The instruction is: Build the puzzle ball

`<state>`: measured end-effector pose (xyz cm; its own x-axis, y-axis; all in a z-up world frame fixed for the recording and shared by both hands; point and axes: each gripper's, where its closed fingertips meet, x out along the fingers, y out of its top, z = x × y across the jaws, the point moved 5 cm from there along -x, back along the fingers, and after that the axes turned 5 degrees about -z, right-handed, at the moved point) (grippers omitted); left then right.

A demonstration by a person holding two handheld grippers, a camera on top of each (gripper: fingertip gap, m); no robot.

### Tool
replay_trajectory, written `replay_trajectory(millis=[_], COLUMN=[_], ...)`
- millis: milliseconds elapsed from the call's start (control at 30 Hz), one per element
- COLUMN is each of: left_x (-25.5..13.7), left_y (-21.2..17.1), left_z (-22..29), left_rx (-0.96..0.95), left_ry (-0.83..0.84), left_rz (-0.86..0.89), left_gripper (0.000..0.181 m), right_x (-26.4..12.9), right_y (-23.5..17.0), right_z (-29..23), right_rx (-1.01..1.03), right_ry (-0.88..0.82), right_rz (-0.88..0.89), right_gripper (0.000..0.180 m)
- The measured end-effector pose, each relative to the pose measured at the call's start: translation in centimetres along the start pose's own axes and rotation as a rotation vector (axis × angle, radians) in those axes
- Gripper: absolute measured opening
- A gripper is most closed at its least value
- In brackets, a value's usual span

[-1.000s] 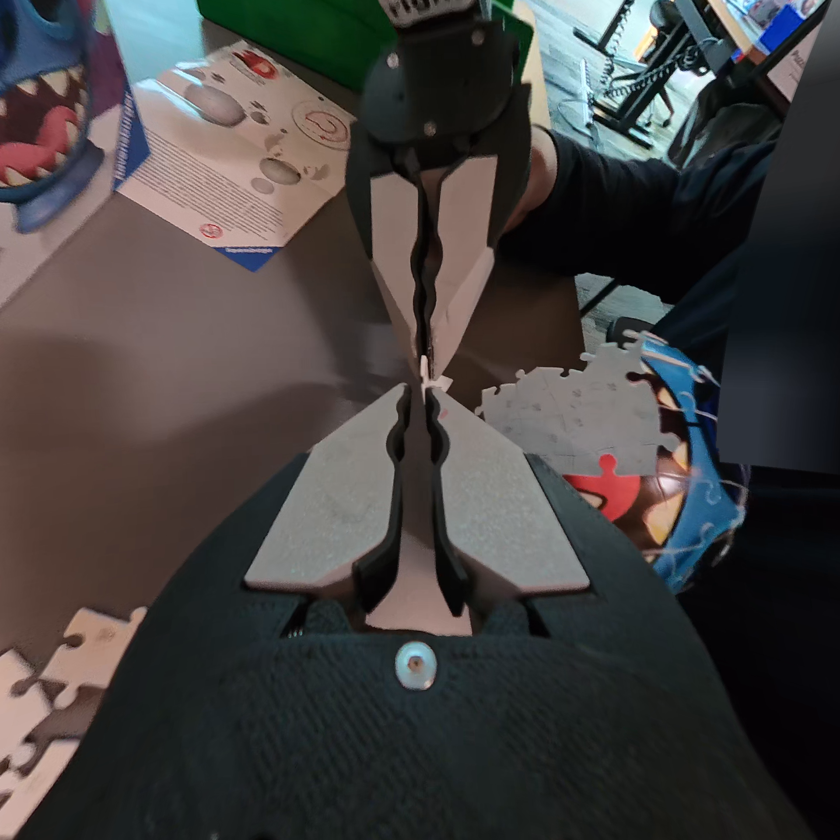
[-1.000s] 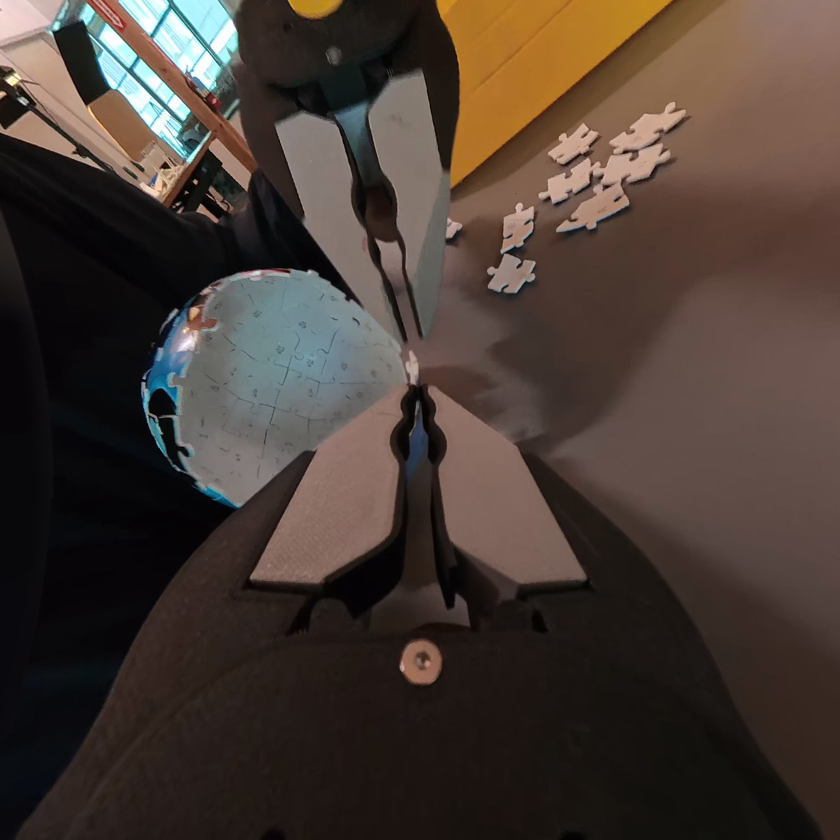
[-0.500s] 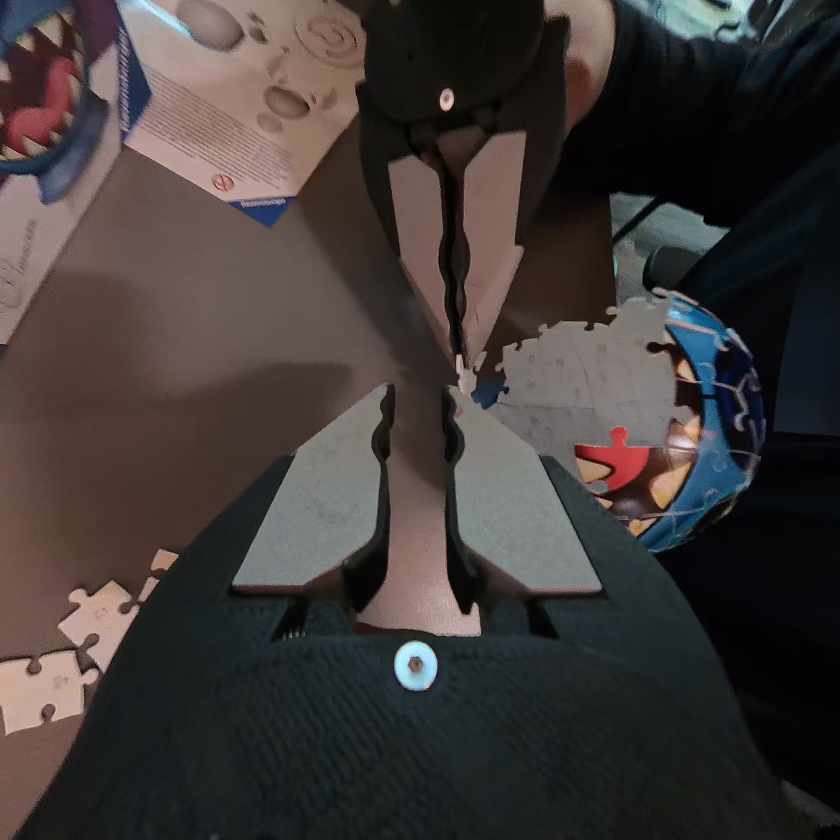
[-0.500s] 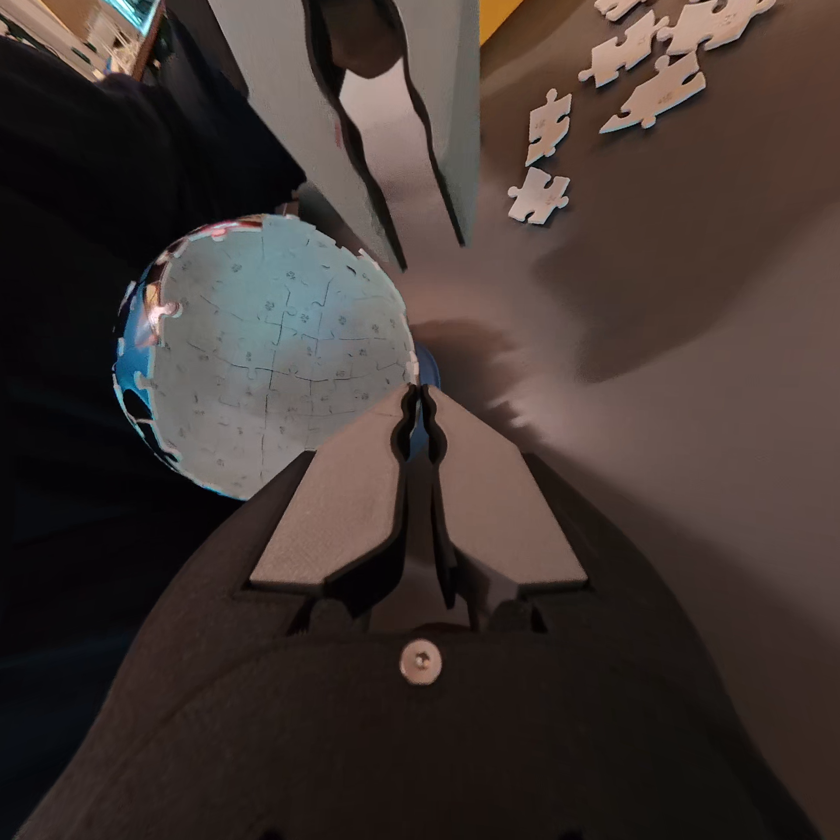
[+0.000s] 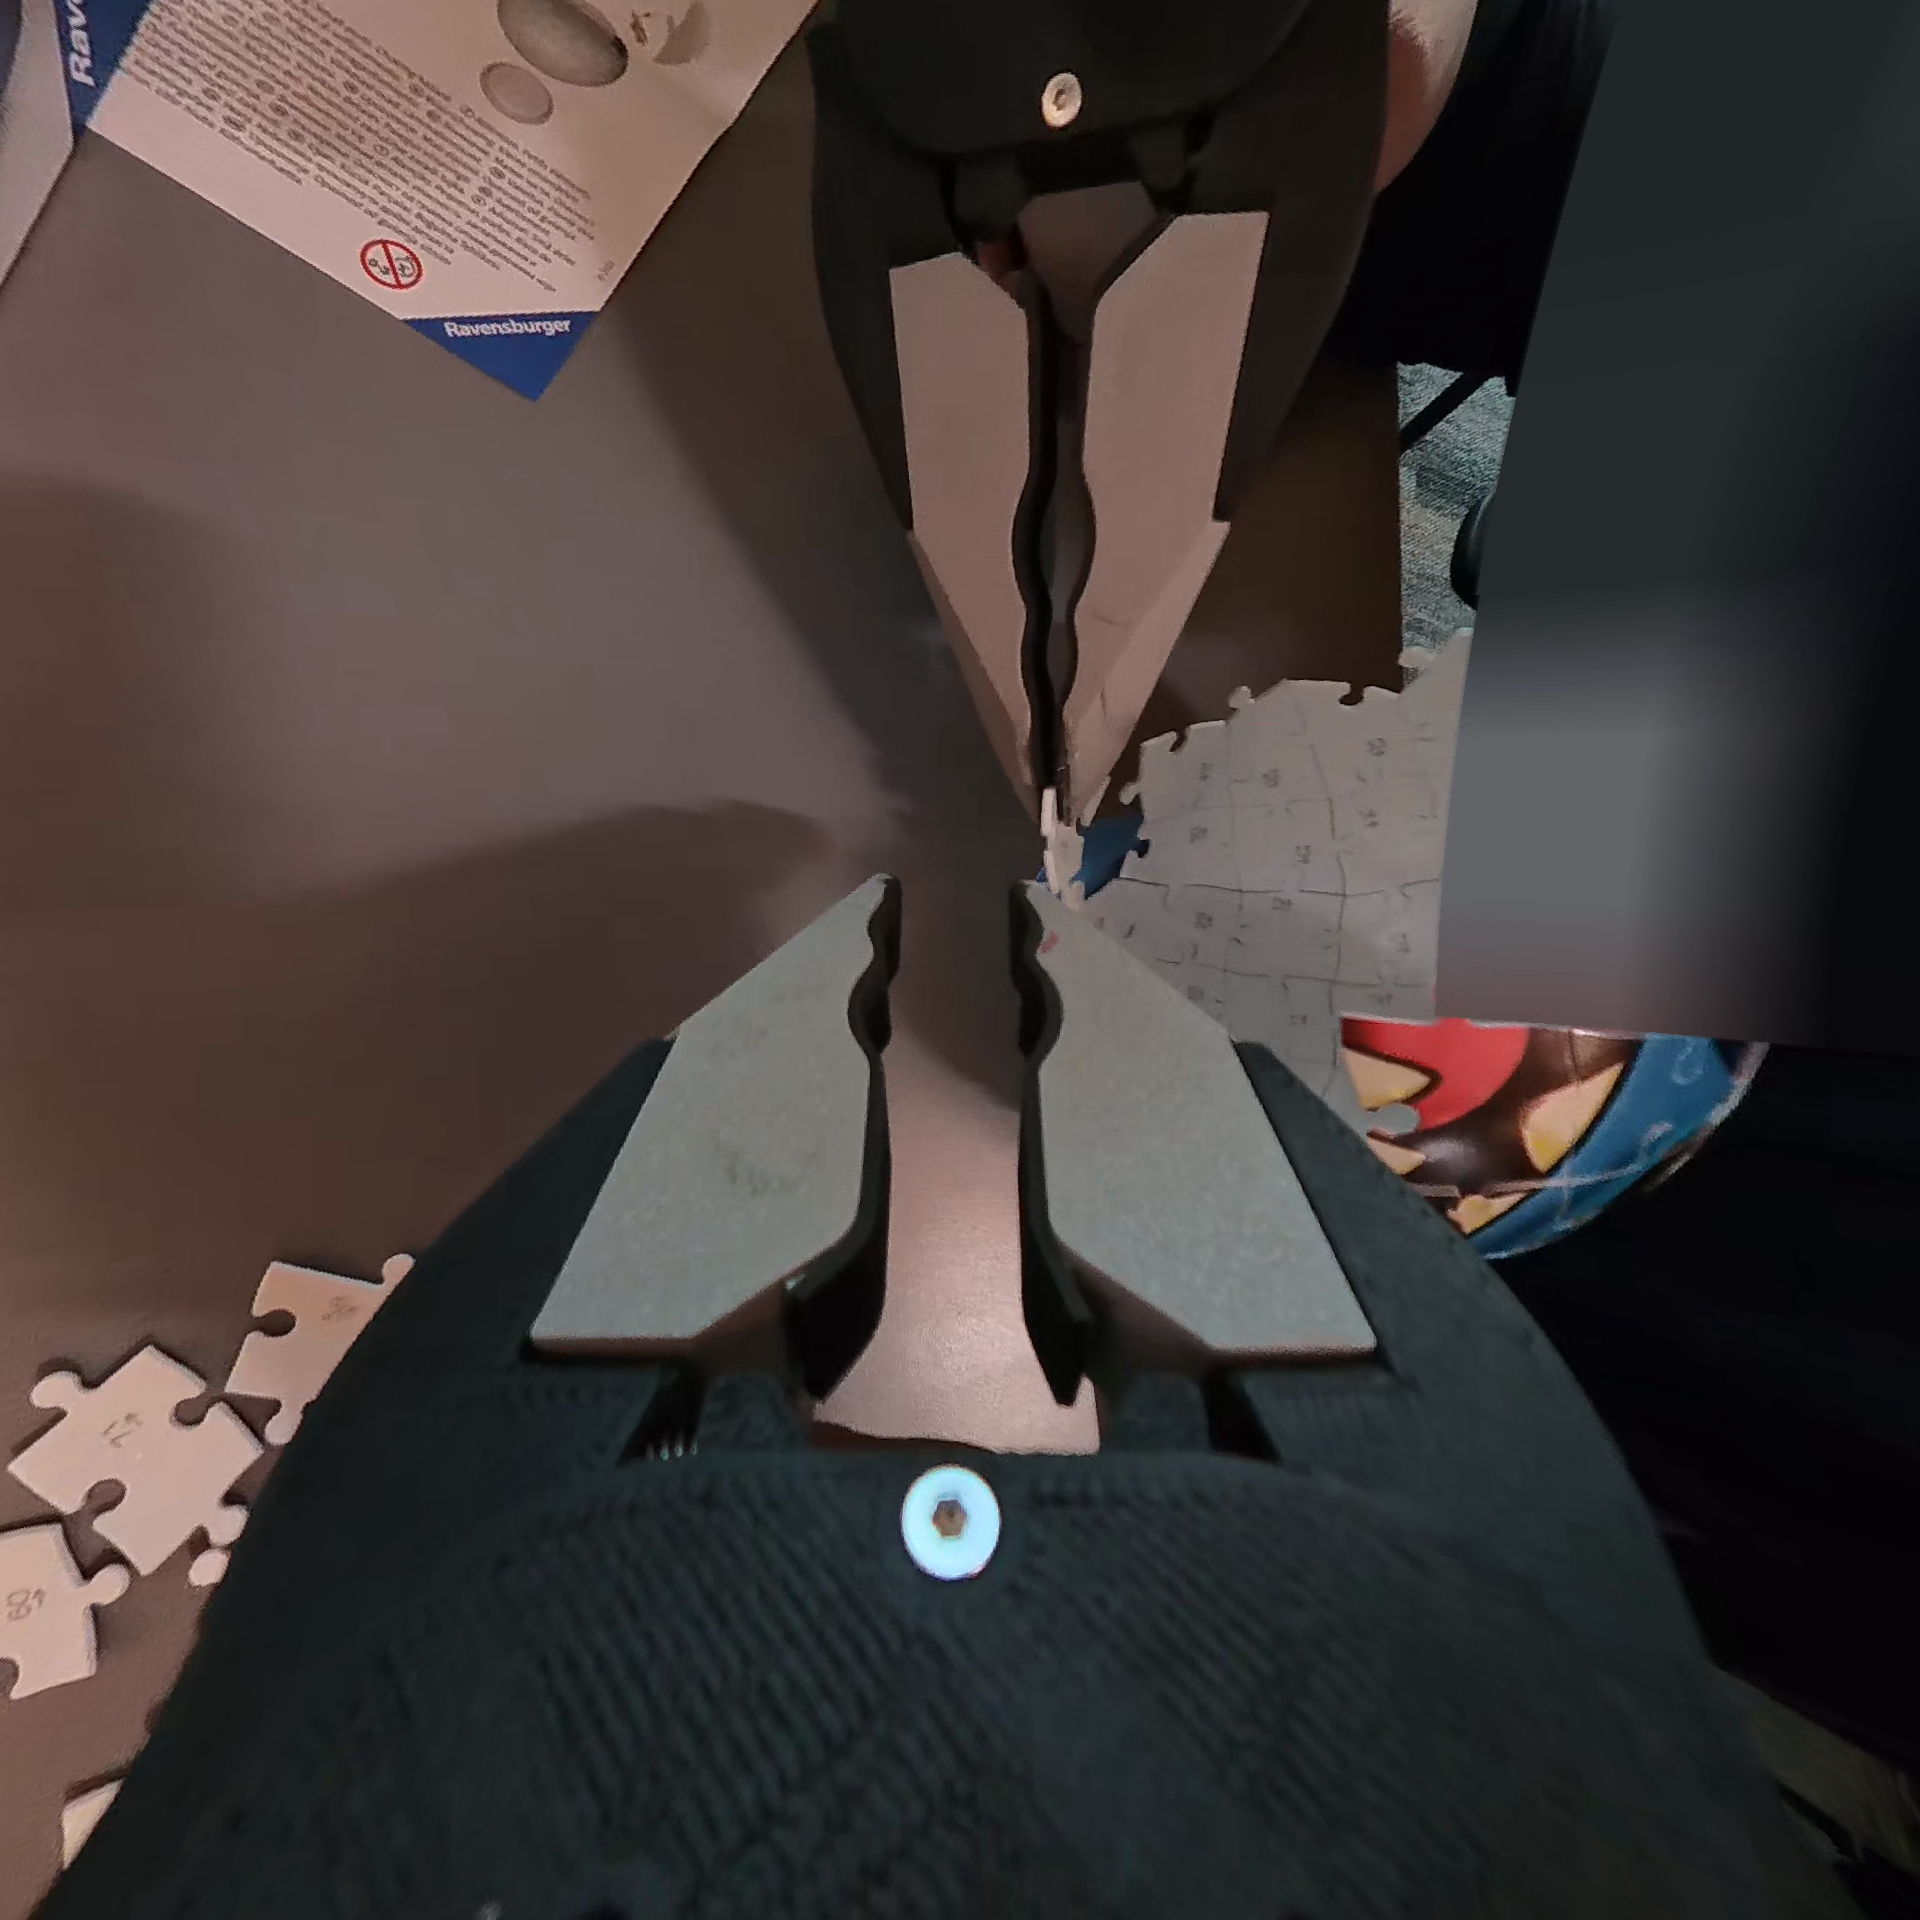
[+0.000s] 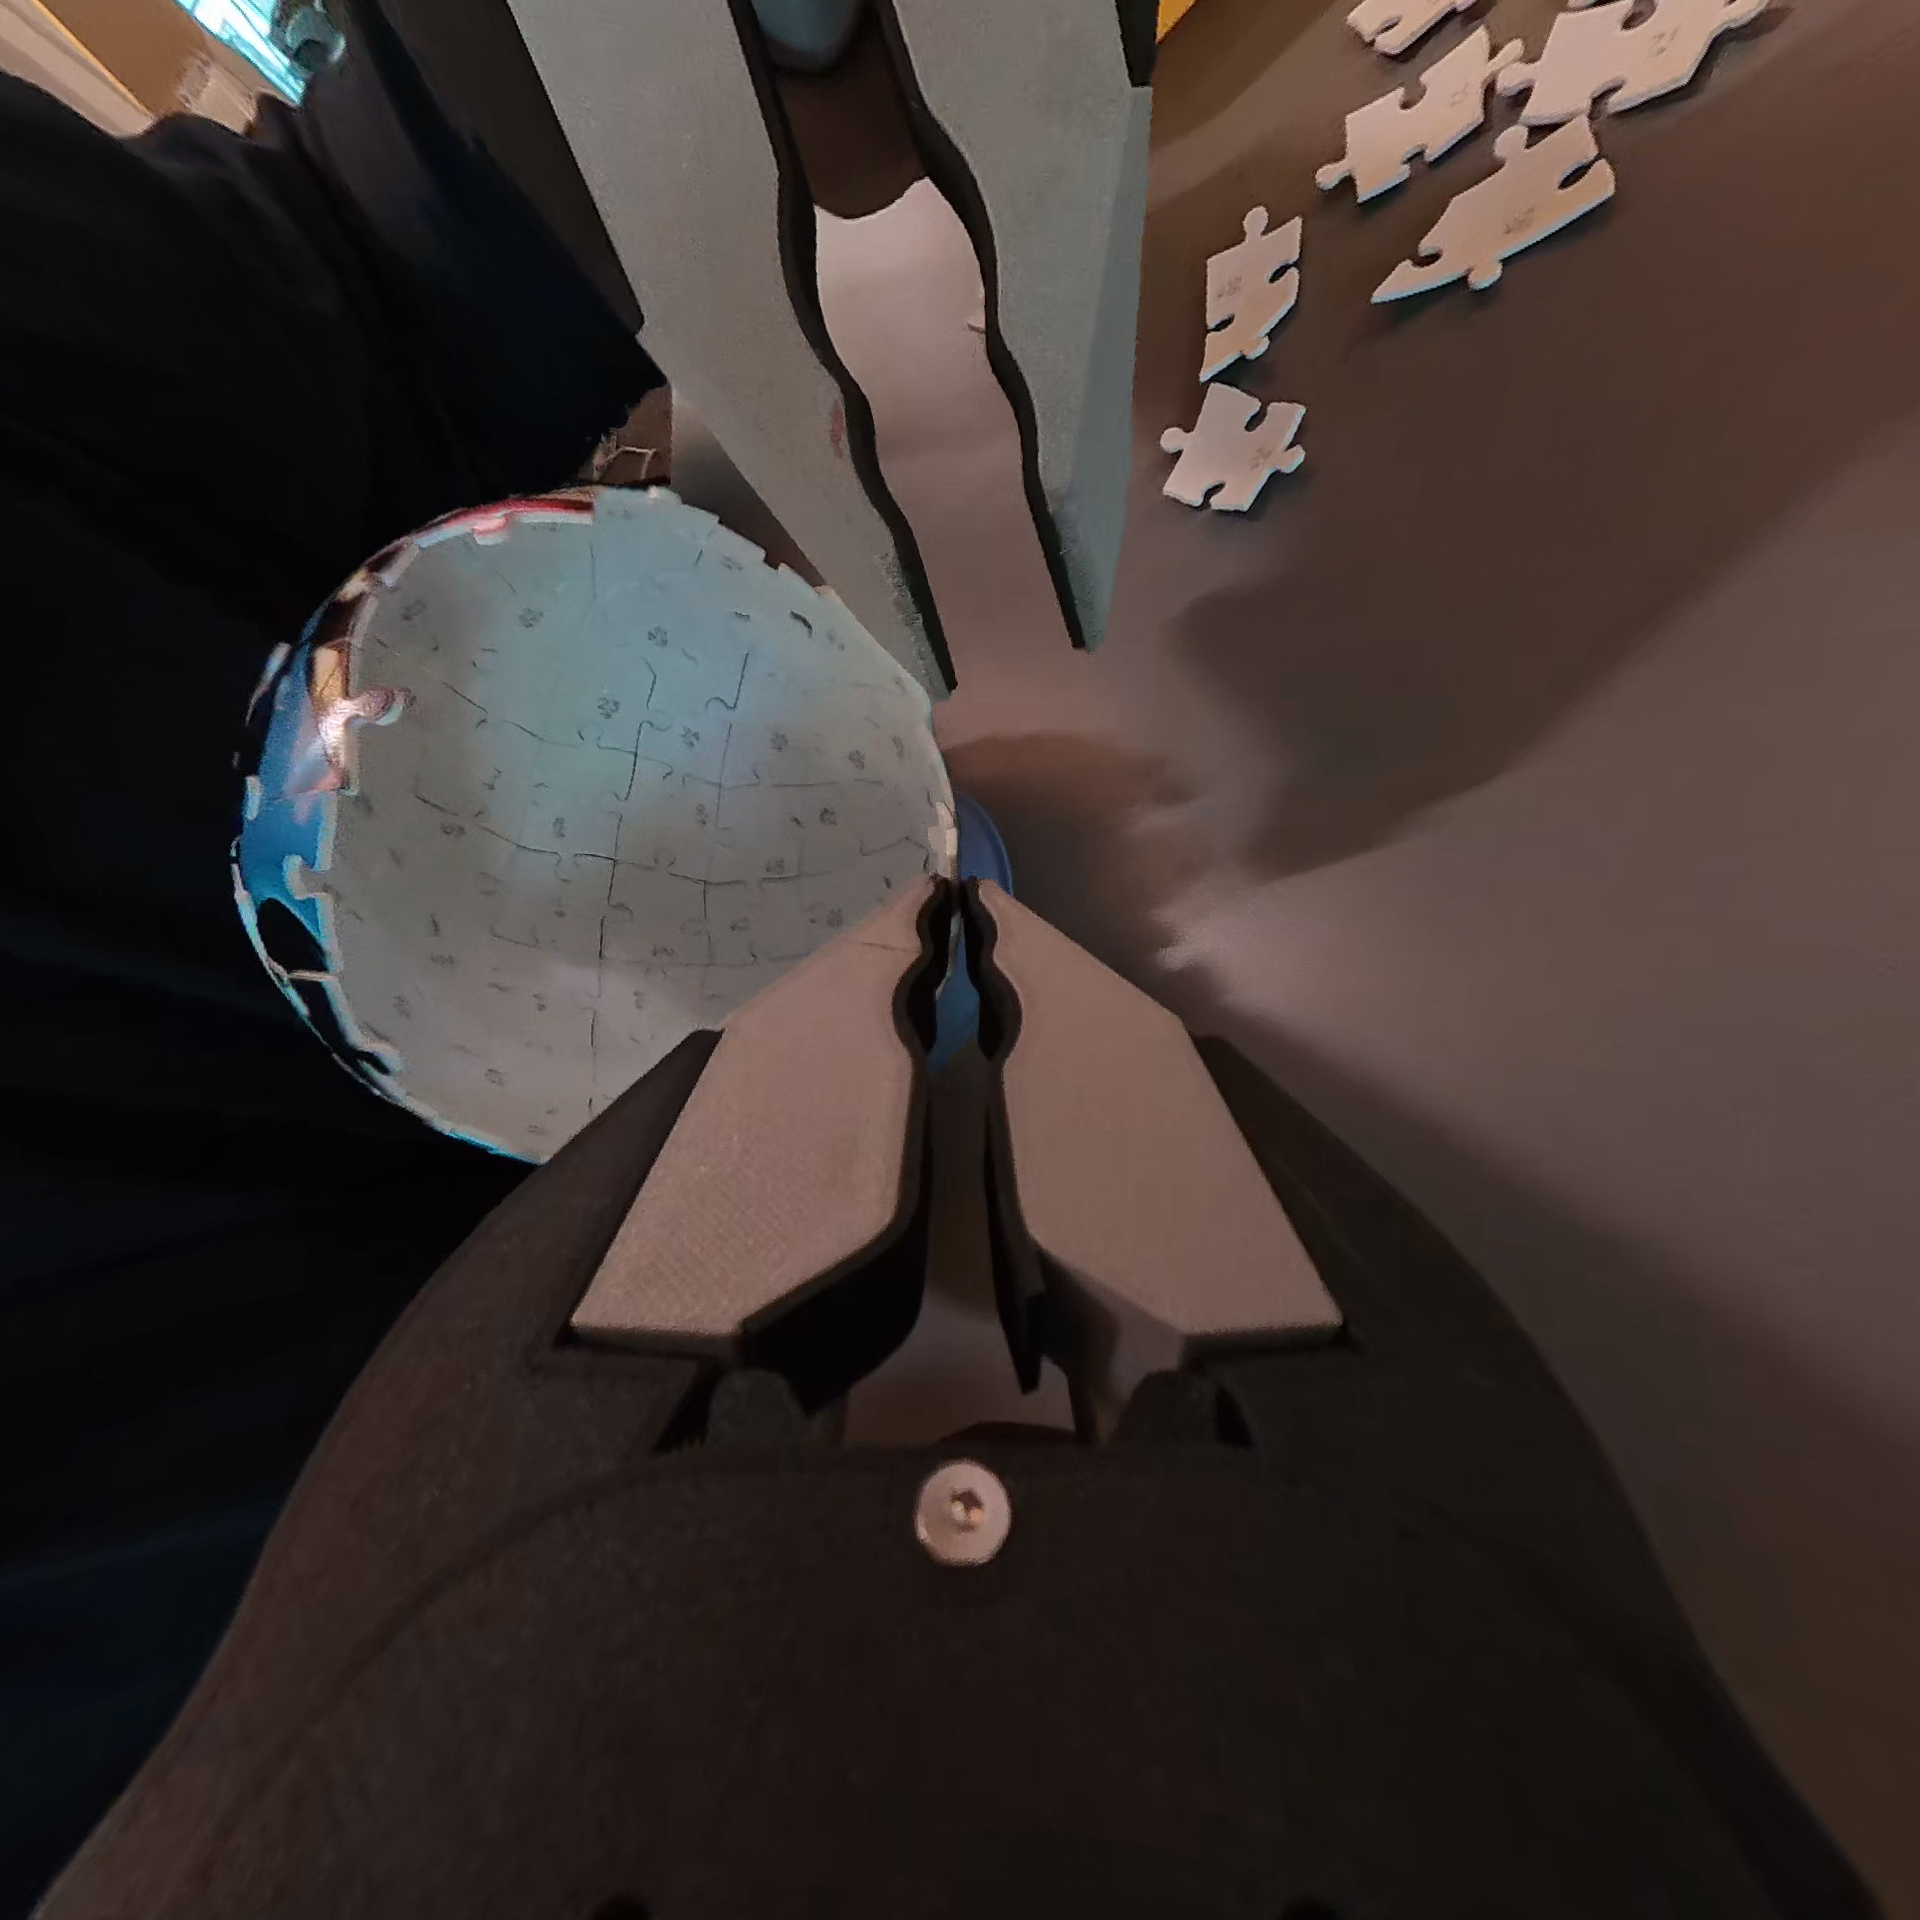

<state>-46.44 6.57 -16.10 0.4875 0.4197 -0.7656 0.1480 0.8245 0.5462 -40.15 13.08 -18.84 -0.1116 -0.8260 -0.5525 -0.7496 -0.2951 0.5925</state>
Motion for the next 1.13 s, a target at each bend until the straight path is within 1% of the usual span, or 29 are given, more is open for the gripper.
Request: replay_trajectory(millis=[300, 700, 967, 1133], left_x=[0.6, 1.2, 2.3, 2.7], left_y=[-0.2, -0.3, -0.4, -0.5], left_z=[0.4, 0.8, 1.4, 1.7], left_rx=[0.002, -0.022, -0.032, -0.043], left_ry=[-0.029, -0.035, -0.048, -0.042], left_rz=[-0.069, -0.251, -0.374, -0.409], left_gripper=[0.015, 0.018, 0.017, 0.014], right_x=[0.5, 0.6, 0.8, 0.8], right_y=[-0.1, -0.3, -0.3, -0.4], right_z=[-0.2, -0.4, -0.6, -0.6], right_rx=[-0.010, -0.006, -0.001, 0.009], right_ry=[-0.010, -0.071, -0.108, -0.116], right_rz=[-0.007, 0.035, 0.059, 0.081], right_gripper=[0.000, 0.000, 0.000, 0.000])
